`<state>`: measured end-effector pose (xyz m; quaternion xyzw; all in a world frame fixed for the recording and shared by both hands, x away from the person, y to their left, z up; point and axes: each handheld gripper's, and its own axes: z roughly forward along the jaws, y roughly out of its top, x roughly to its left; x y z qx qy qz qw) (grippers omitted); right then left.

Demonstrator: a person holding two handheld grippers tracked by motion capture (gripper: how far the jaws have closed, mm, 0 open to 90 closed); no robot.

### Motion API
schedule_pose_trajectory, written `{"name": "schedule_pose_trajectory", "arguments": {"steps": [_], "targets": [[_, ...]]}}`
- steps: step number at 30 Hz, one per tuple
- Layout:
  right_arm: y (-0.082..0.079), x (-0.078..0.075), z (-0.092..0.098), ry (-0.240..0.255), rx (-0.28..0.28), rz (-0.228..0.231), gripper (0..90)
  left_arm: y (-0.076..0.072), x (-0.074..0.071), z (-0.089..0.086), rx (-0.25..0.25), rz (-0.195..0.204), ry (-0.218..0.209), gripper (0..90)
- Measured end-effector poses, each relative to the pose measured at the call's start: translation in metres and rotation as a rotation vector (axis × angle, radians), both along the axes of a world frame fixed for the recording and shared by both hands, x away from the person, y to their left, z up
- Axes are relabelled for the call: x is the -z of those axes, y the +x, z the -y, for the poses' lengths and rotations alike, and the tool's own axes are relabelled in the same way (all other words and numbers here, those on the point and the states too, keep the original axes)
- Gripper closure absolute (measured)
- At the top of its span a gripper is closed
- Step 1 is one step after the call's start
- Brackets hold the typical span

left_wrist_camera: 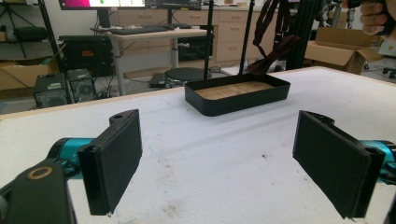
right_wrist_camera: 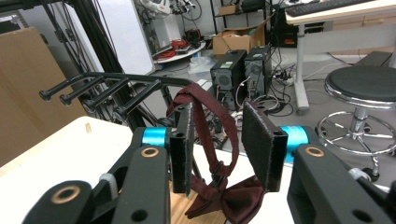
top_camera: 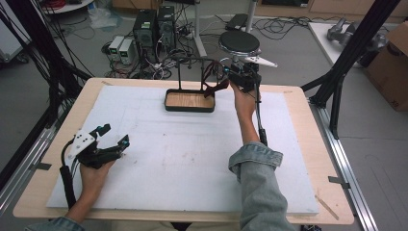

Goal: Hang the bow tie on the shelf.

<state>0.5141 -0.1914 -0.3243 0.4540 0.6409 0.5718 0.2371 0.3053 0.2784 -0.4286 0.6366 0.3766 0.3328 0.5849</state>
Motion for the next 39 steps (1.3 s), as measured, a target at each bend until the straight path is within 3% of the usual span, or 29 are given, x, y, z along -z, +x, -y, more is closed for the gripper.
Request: {"name": "schedule_pose_trajectory", "arguments": {"steps": [14, 21, 28, 39], "targets": [[-0.015, -0.018, 0.020, 0.064, -0.017, 0.016, 39.1, 0.002, 0.001, 0.001, -0.001, 0.005, -0.009, 16.4], [-0.023, -0.026, 0.031, 0.055, 0.005, 0.023, 30.7, 0.003, 0.001, 0.002, -0.002, 0.007, -0.006, 16.4], [-0.035, -0.036, 0.041, 0.030, 0.010, 0.036, 28.2, 0.002, 0.001, 0.001, 0.000, 0.000, -0.005, 16.1], [-0.068, -0.048, 0.056, 0.019, -0.023, 0.106, 24.4, -0.001, 0.001, -0.003, -0.019, -0.005, 0.002, 15.7]]}}
